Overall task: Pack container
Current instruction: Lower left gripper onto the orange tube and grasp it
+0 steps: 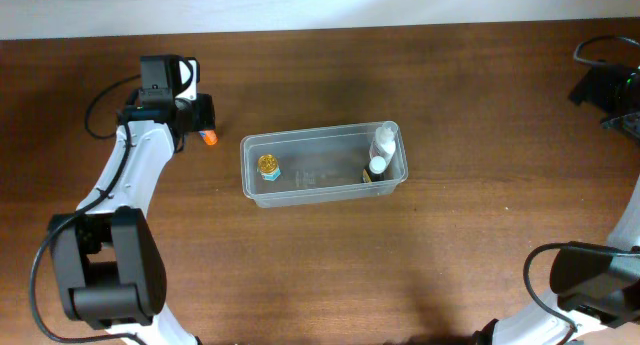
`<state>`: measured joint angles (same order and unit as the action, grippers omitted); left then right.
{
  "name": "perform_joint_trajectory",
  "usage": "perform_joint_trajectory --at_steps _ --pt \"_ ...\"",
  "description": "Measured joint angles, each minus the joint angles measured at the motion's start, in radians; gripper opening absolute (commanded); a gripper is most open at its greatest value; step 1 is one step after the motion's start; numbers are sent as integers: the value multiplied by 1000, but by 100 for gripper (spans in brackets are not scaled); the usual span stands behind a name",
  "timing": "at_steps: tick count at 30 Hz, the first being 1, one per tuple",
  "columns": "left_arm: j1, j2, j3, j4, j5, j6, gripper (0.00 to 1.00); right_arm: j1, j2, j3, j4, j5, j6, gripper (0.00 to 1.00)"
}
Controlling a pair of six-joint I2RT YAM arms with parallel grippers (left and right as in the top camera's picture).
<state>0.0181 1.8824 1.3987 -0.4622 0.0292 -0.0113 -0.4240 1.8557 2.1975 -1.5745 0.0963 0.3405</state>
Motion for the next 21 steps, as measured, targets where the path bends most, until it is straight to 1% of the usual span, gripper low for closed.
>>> perform_joint_trajectory --at_steps 5,12,18,21 --pt "0 -44 0 -67 0 0 24 0 0 0 0 0 0 98" --pt "-23 -256 1 -161 -3 0 24 0 0 0 0 0 0 98" --pt "-111 -425 6 -262 -3 0 24 0 0 0 0 0 0 98" --pt "-188 -480 6 -317 -3 0 24 0 0 0 0 0 0 98"
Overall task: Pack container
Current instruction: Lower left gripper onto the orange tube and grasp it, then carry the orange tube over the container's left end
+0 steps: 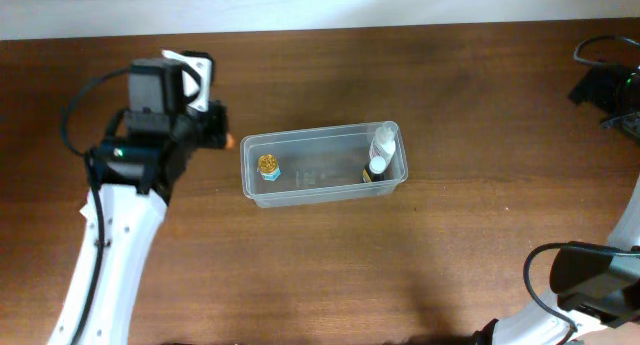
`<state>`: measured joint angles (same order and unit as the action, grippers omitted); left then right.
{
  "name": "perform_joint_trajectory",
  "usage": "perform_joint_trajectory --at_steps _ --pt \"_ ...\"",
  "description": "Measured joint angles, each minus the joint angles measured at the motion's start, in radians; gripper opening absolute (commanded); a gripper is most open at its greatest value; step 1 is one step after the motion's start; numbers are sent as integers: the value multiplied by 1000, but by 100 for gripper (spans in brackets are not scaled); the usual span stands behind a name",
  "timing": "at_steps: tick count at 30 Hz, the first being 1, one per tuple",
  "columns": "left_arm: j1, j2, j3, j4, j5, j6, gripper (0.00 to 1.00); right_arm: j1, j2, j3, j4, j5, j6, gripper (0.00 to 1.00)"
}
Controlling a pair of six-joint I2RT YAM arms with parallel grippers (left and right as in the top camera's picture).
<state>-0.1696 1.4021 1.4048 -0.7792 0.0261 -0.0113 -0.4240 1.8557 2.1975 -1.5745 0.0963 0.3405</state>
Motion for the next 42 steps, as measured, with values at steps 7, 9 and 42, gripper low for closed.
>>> perform_joint_trajectory --at_steps 7,9,42 --pt "-168 -40 0 -70 1 0 24 0 0 0 0 0 0 98" --pt "-196 -39 0 -73 0 0 24 0 0 0 0 0 0 98" --pt "-247 233 -135 82 -96 0 24 0 0 0 0 0 0 98"
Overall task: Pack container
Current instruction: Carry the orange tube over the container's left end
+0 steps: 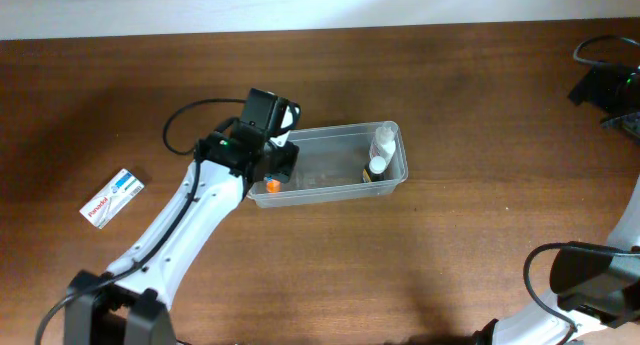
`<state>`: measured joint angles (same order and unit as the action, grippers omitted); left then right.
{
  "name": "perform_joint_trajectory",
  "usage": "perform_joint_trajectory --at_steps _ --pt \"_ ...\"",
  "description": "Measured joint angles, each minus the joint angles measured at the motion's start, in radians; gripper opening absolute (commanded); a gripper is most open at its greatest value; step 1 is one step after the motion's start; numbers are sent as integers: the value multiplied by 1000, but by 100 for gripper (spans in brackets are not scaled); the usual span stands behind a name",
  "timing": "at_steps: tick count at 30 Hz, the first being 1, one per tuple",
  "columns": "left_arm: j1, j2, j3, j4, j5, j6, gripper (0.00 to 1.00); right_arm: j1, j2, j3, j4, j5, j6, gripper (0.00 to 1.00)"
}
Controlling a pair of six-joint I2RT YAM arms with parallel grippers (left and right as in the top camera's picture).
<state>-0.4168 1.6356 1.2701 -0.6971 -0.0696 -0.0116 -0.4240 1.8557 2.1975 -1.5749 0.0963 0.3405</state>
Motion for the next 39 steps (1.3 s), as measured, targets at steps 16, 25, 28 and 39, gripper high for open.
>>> perform_joint_trajectory --at_steps 16,25,28,39 --pt "-1 36 -82 130 -54 0 24 0 0 0 0 0 -1 98" --pt "-1 36 -82 130 -59 0 25 0 0 0 0 0 0 98" --pt "-1 36 -83 130 -61 0 25 0 0 0 0 0 0 98" --pt "-1 36 -86 142 -63 0 24 0 0 0 0 0 0 98"
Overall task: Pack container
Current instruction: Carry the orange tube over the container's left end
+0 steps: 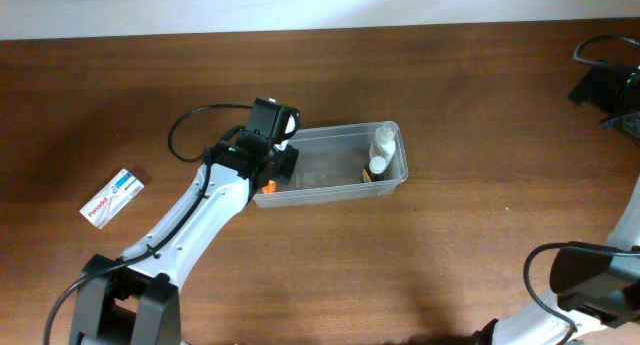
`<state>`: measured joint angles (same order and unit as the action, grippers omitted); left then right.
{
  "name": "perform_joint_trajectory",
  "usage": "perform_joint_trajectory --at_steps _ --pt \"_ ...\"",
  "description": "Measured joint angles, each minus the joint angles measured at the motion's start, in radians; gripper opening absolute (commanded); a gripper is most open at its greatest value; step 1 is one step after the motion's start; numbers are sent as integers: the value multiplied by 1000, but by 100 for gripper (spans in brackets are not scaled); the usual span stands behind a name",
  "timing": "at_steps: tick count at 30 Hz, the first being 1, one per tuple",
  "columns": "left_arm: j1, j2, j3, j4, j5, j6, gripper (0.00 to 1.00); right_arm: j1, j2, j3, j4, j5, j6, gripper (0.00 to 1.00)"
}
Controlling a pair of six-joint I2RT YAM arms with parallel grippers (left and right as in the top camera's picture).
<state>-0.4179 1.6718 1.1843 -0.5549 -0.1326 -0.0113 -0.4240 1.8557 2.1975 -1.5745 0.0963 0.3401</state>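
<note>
A clear plastic container (345, 188) lies at the table's middle. My left gripper (272, 175) reaches down into its left end, and a small orange-tipped item (267, 187) shows at its fingertips by the front-left corner, the fingers closed on it. The wrist hides the fingers themselves and whatever lies beneath them. Two small white-capped bottles (380, 153) sit in the container's right end. My right arm (600, 85) is folded at the far right edge, its fingers not discernible.
A small white packet with blue and red print (111, 198) lies on the table at the left. The left arm's black cable (195, 120) loops behind the wrist. The right arm's base (590, 275) sits at the lower right.
The left gripper has shifted only slightly at the container's left end. The orange-tipped item sits a touch nearer the front-left corner. The right arm has not moved.
My left gripper first held the orange-tipped item over bare table left of the container, then just beside its left wall. Later it was over the container's left end, covering a yellow-capped item there and uncovering the white packet. It stays there now.
</note>
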Motion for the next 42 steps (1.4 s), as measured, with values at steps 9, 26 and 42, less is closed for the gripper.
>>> perform_joint_trajectory --at_steps 9,26,42 --pt "0 0 -10 41 -26 0 18 0 0 0 0 0 0 98" --pt "0 -81 -29 12 -29 0 32 0 0 0 0 0 0 98" --pt "0 -124 -29 -23 -30 0 34 0 0 0 0 0 0 99"
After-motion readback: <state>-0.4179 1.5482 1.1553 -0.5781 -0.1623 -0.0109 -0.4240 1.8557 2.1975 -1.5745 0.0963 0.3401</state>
